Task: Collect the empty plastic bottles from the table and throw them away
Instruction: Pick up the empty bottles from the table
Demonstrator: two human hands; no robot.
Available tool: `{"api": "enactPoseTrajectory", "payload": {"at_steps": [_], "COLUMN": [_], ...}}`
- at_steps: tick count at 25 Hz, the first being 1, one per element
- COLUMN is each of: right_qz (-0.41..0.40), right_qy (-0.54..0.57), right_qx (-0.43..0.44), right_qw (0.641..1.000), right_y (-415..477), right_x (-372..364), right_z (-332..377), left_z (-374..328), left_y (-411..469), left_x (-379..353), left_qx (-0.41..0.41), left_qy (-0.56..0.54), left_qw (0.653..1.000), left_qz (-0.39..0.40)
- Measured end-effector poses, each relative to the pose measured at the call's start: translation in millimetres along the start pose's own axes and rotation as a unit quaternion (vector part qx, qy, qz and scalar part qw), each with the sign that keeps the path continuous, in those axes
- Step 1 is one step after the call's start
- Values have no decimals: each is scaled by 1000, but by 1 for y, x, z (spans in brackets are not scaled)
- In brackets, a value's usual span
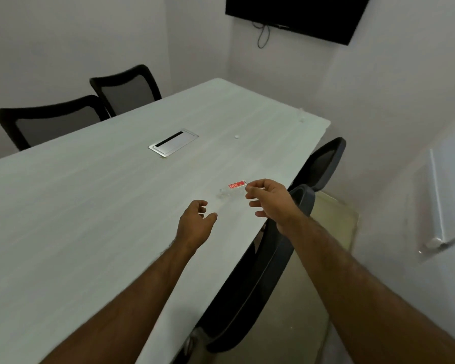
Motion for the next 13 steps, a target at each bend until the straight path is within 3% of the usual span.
{"api": "enactPoseTrajectory", "payload": {"at_steps": [7,13], "right_qz": [164,269], "right_qy": [-73,-167], "right_qx": [29,60], "right_qw": [983,947], "right_y": [157,267], "right_x": [48,62], "right_z": [5,-7], "left_z": [-18,-4], "left_y": [85,133], "left_x": [-106,-165], "left_qx": [47,143], "left_qy": [72,178], "left_qw": [992,968], "left_qz": [-95,-105]}}
Point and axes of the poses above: each hand's wrist, its own y-axis towards the middle knuckle, its own x-axis out of the back of the hand, z = x × y, the point moved 5 cm from there along y, towards the middle knuckle, and after that the axes turned 4 degrees about -z, right-handed, at the moved point
